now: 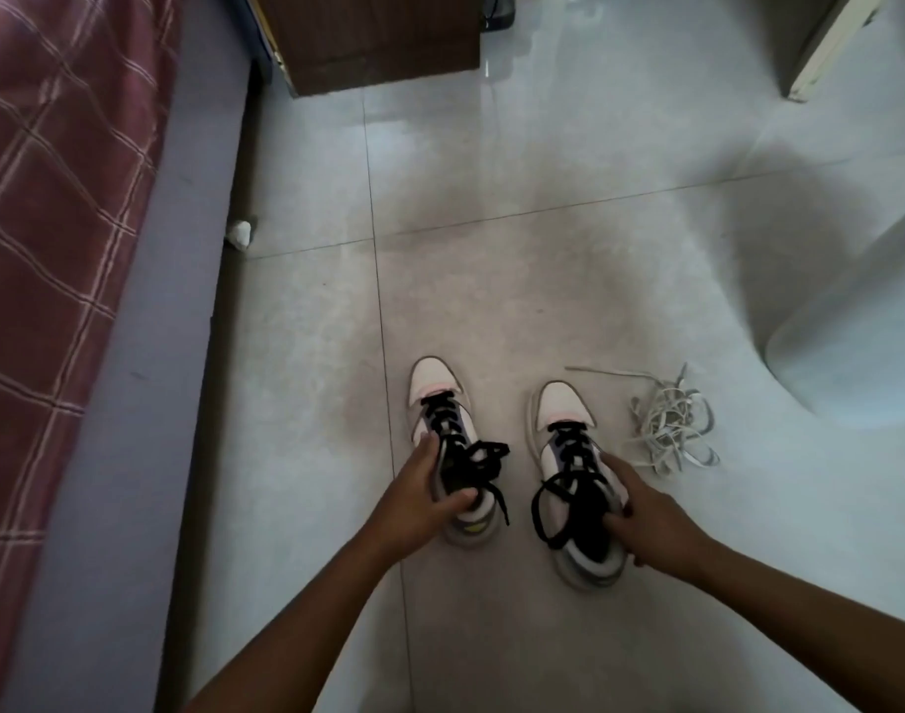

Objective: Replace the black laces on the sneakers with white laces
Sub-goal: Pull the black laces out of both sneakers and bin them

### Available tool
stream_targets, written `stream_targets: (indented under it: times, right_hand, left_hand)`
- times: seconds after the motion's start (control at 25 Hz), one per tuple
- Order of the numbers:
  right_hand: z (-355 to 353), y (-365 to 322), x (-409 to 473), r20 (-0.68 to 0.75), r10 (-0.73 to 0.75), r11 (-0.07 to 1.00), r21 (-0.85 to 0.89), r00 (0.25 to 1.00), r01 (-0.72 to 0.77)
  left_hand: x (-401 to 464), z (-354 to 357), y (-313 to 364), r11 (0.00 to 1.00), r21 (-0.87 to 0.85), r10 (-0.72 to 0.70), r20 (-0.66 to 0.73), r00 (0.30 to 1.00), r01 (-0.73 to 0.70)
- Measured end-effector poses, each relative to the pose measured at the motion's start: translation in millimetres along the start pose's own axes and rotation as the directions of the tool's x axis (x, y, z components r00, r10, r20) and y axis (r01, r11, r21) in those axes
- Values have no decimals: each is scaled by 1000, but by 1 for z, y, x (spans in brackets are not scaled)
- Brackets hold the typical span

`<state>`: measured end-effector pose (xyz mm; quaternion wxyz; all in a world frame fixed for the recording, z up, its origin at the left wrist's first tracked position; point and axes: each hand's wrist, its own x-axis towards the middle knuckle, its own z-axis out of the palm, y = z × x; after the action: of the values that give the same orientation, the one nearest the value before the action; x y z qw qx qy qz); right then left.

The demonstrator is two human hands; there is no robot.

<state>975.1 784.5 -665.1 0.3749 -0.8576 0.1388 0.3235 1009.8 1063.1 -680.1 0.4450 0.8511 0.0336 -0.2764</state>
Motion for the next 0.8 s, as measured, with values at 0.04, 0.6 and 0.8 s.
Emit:
stream_targets:
  times: [0.04, 0.6, 0.8]
  right_hand:
    - [0, -1, 2, -12, -54, 998, -23, 998, 53]
    - [55, -70, 14, 222, -244, 857, -406, 944, 317]
    - [40, -81, 20, 77, -290, 896, -328, 954, 299]
  left_hand:
    - [-6, 4, -3, 999, 34, 7, -29, 1000, -6]
    - [-19, 42, 3, 769, 540, 543, -272, 795, -341]
    - [-20, 26, 4, 971, -56, 203, -313, 928, -231]
